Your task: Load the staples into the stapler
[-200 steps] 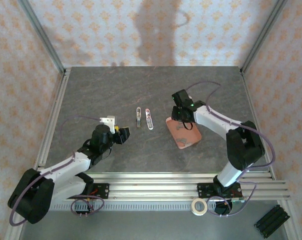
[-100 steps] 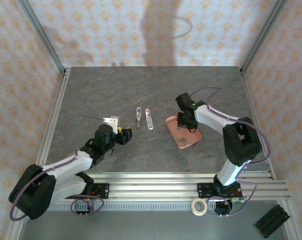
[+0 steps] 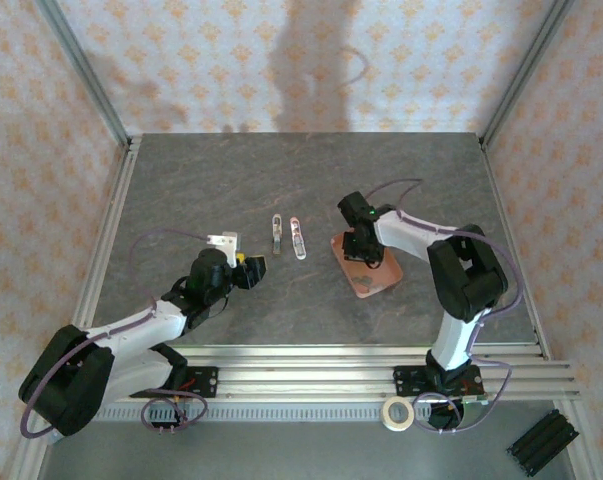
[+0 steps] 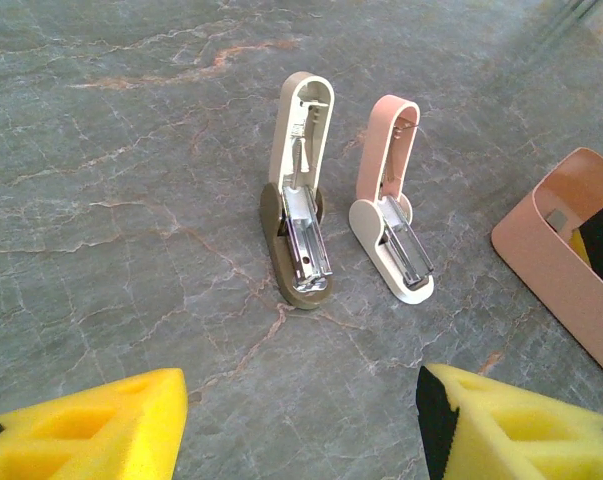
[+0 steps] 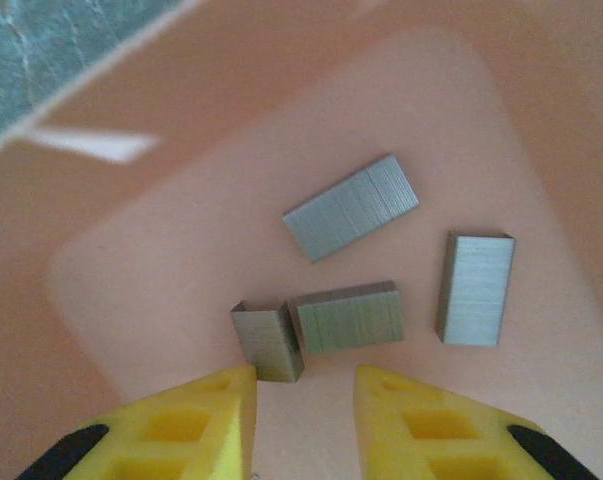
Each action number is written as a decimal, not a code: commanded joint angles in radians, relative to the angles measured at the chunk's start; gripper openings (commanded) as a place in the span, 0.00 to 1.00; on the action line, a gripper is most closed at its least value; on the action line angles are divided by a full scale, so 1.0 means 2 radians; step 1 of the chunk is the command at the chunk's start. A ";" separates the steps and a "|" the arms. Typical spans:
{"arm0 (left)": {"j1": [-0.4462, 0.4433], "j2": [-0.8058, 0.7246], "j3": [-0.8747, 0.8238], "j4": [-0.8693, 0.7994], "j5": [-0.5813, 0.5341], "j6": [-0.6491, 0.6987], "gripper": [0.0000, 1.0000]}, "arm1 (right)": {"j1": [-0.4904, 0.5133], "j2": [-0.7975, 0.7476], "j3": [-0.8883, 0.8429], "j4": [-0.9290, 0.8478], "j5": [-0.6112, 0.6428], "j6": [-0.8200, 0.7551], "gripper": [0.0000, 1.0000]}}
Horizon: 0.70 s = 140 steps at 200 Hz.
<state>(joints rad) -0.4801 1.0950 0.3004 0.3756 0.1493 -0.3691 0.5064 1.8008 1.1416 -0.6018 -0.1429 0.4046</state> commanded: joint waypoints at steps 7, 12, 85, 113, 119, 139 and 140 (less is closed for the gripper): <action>-0.004 -0.006 0.011 0.012 -0.013 -0.003 0.63 | 0.005 0.013 0.017 0.006 0.011 -0.008 0.30; -0.005 -0.006 0.010 0.011 -0.012 -0.003 0.63 | 0.005 0.014 0.018 0.007 0.012 -0.009 0.30; -0.005 -0.006 0.011 0.012 -0.013 -0.001 0.63 | 0.006 0.032 0.031 0.006 0.019 -0.012 0.29; -0.004 -0.006 0.012 0.011 -0.012 0.000 0.63 | 0.005 0.040 0.033 0.007 0.021 -0.013 0.25; -0.005 -0.006 0.012 0.012 -0.013 -0.001 0.63 | 0.006 0.042 0.034 0.007 0.021 -0.014 0.24; -0.004 -0.006 0.012 0.011 -0.013 -0.001 0.63 | 0.006 0.044 0.036 0.007 0.022 -0.014 0.21; -0.004 -0.006 0.012 0.011 -0.013 0.000 0.63 | 0.006 0.043 0.035 0.007 0.022 -0.014 0.21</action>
<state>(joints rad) -0.4847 1.0950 0.3004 0.3756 0.1493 -0.3687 0.5129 1.8519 1.1908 -0.5964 -0.1307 0.3885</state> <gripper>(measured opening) 0.633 0.225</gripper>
